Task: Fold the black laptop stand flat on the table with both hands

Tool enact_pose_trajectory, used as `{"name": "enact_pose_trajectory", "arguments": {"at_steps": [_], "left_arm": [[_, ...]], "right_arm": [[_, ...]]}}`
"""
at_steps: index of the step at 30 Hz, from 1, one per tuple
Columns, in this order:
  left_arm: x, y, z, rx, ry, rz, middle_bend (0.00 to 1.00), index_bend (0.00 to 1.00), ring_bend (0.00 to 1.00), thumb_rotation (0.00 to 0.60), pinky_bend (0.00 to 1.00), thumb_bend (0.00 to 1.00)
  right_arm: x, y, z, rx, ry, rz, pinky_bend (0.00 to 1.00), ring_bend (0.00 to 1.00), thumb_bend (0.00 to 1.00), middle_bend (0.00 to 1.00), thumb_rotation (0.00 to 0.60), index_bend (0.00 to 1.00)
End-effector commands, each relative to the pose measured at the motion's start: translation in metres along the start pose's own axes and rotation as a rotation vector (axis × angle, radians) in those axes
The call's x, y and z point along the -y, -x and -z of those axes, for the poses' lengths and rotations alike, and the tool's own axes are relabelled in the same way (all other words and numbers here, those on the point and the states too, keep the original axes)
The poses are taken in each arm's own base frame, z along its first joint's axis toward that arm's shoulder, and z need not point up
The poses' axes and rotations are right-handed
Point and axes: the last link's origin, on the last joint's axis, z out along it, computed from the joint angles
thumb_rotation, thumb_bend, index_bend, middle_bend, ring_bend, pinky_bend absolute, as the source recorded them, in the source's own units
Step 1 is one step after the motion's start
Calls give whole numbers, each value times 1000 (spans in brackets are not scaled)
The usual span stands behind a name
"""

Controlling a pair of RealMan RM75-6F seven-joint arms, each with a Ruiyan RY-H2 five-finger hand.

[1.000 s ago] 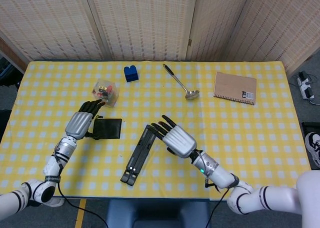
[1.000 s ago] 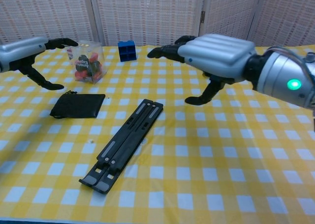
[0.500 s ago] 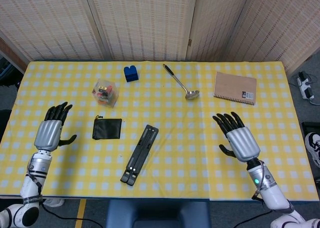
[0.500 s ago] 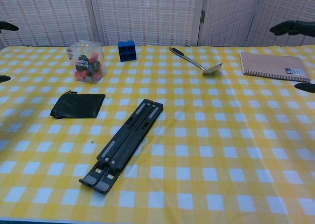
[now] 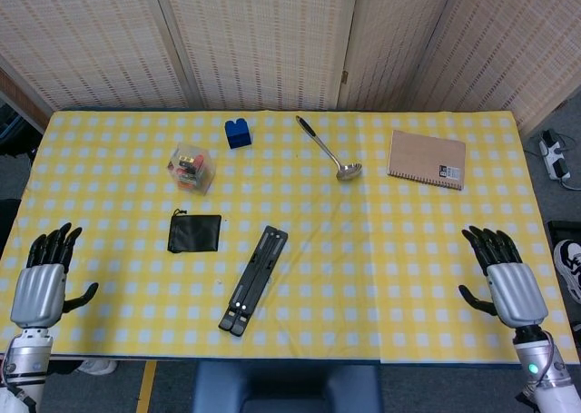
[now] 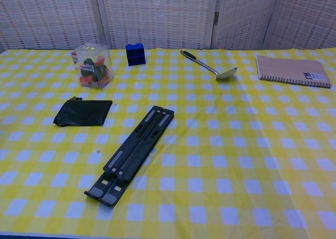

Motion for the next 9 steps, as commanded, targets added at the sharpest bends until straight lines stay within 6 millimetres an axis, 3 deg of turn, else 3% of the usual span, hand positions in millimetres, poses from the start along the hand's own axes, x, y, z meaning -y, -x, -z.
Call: {"name": "enact_pose_trajectory", "arguments": {"at_steps": [1,9], "left_arm": [[4,0,18,7,-13,-4,60,86,0,600,0,274],[8,1,41,11,-47,-2,62,89,0,600,0,274]], "right_arm": [[-7,-2,13,-16,31,-8,0,41,315,78,600,0],[-12,-1,26,-37,55,-6,0,47,315,79,600,0]]}}
